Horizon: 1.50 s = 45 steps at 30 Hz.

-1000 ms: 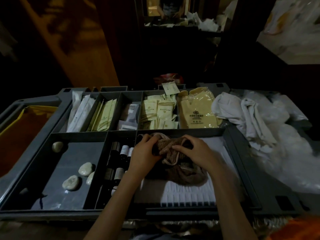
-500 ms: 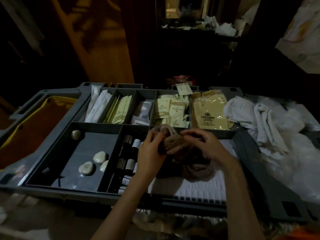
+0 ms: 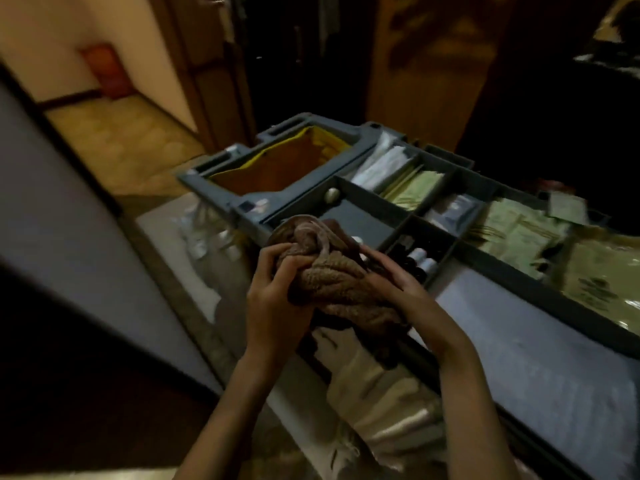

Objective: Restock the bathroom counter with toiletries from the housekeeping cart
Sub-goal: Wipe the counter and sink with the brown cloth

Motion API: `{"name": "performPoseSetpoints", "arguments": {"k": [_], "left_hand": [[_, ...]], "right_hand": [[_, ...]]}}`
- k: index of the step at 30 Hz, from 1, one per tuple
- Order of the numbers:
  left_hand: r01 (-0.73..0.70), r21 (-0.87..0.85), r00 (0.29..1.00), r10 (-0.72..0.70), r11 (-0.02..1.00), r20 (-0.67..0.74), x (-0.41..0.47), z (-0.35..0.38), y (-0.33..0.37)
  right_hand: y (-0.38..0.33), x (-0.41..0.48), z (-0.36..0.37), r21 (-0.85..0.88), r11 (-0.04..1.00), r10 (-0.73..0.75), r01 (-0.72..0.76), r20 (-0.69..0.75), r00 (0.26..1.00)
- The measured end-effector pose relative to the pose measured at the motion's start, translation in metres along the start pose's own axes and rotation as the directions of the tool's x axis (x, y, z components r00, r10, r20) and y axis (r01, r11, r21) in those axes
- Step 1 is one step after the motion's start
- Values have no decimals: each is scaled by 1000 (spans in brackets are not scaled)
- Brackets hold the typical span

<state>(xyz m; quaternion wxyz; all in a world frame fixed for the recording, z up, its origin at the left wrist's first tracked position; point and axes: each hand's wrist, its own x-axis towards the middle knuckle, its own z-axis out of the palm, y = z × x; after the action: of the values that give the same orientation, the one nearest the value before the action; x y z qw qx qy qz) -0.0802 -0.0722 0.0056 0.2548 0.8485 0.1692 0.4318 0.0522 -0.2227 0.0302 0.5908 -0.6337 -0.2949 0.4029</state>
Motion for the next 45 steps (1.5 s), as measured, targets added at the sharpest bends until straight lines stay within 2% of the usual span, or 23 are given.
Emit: {"name": "performPoseSetpoints", "arguments": {"k": [2,5,8,10,13,16,18,20,22,25,28,31,33,35,40,42,45], "left_hand": [[79,75,996,-75,994,-52,-15,-34,-8],[180,145,979,-163,973,-124,-38,-86,-16],[282,221,958,-259,934,-127,-65,-137,-24],[374,278,927,-348,885,-140,-86,-168,-26],[526,408,851,-460,746,-254,-122,-205,-25],[645,428,764,-548,633,-340,-161,-240,-20],[719,471,690,-603,511,-400,-187,-261,-12],[805,480,573,-668,349,-475,-211,-277,1],[874,423,454,-717,241,-530,-232,-287,15],[942,253,333,-710,221,-620,-255,-293,33],[982,94,182,-693,163,-698,-265,-292,42],[998,39,65,-620,55,-782,-278,-289,47],[999,-45,-36,-542,4,-840,-287,-289,55],[992,-121,-119,-444,-23,-888,-292,-292,64],[960,-278,-255,-301,36,-919,-302,-295,82],[951,-309,-289,-276,30,-917,-312,-296,90],[945,-324,-305,-236,49,-923,-320,-301,104]], "right_hand": [[3,8,28,17,1000,10,-12,128,992],[1,26,74,-61,998,6,11,260,966],[-1,43,124,-95,994,-19,58,369,929],[-1,54,162,-106,989,-45,101,437,898],[1,62,222,-74,988,-68,134,569,820],[3,63,279,-80,968,-108,238,722,684],[8,61,315,-93,917,-148,387,822,549],[14,56,349,-101,831,-147,547,909,391],[19,45,383,-102,791,-72,604,964,257],[24,22,425,29,770,-81,638,995,51],[30,1,452,173,793,-123,585,985,-124],[35,-16,471,256,849,-168,462,960,-223],[39,-26,483,266,891,-171,368,947,-270],[45,-37,496,249,909,-147,335,942,-303],[70,-66,528,208,853,-5,479,920,-392],[77,-77,537,188,857,85,480,867,-492],[81,-99,545,130,927,136,351,756,-640]]}}
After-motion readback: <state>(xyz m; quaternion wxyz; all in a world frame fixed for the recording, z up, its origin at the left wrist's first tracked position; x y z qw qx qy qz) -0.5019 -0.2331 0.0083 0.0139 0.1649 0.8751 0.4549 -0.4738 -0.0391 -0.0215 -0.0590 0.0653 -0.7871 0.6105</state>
